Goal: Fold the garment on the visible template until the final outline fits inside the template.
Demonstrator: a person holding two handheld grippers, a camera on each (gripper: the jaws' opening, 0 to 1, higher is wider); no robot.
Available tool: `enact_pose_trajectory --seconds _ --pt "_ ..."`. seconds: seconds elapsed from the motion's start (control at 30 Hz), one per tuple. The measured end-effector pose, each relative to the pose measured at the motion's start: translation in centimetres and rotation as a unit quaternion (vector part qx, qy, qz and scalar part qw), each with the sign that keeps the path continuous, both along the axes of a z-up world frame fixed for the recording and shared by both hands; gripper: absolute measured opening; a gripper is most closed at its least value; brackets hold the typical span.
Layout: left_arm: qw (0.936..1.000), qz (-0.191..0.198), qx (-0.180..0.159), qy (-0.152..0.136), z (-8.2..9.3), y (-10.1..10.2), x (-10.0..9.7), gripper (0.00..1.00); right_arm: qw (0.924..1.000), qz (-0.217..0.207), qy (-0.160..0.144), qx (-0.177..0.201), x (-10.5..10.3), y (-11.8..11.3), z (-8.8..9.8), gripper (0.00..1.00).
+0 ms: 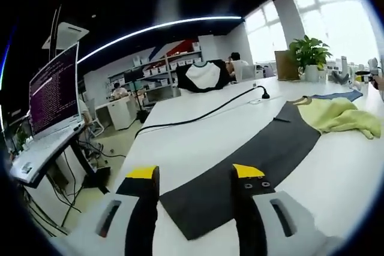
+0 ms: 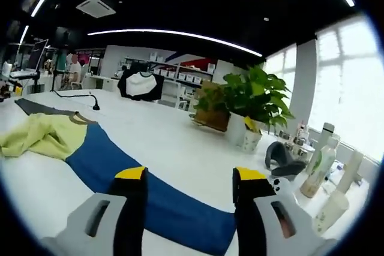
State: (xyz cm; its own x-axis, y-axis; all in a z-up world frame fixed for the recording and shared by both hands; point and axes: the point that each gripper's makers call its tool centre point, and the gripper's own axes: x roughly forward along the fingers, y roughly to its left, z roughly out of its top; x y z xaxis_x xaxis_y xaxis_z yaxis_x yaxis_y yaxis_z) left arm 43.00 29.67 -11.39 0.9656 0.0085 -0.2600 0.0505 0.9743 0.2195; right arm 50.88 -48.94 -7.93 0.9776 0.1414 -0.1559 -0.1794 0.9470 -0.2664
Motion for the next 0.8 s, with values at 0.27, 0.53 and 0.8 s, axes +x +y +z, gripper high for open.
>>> enact_pose_trajectory --seconds 0.27,0.53,0.8 --pt "0.9990 -0.030 -0.002 -0.032 1.8 -3.8 -0.6 0.87 0.9984 0.048 -0.028 -0.011 -1.2 4.1 2.0 0.84" --pt "0.9896 -0.129 0.001 -0.064 3.4 -11.5 -2.1 1.00 0.9947 0.090 -0.050 0.003 -2.8 7.6 3.6 0.99" --pt "0.9690 -0.232 0.016 -0.084 3.8 -19.7 -4.2 1.00 0.9922 0.111 -0.057 0.004 -4.9 10.4 3.7 0.99"
